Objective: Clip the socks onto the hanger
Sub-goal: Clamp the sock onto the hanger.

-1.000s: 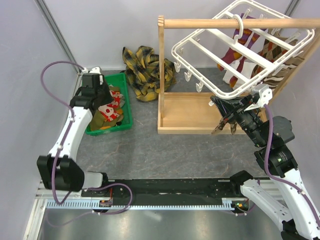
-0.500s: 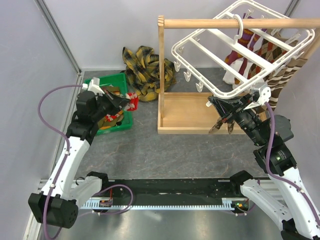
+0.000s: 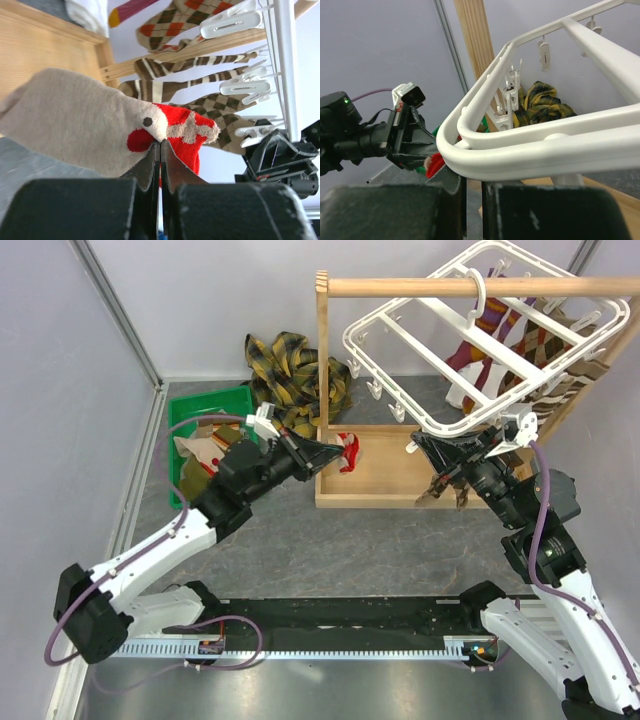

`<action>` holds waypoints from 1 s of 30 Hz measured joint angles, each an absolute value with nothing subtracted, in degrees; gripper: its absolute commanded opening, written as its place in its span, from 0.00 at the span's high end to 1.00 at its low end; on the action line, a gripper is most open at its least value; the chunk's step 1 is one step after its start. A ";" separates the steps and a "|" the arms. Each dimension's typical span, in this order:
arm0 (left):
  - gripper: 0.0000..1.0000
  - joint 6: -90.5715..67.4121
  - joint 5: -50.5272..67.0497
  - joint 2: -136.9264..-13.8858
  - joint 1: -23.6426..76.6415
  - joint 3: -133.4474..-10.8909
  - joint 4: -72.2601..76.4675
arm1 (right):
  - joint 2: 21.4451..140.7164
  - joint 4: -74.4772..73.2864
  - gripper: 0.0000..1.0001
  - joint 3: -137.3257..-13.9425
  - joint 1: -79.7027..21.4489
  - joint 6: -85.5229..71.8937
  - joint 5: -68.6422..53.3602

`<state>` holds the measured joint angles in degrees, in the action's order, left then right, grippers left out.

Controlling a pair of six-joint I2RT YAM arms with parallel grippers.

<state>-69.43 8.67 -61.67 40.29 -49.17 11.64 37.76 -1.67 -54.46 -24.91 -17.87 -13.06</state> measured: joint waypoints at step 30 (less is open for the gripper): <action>0.98 -74.50 -6.35 -76.73 56.14 -56.75 30.63 | 40.23 0.84 0.99 -54.43 -24.91 -24.71 -13.69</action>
<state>-74.50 -6.35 -76.73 56.14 -56.75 30.63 40.23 0.84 -54.43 -24.91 -24.71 -13.69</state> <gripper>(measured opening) 0.023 0.087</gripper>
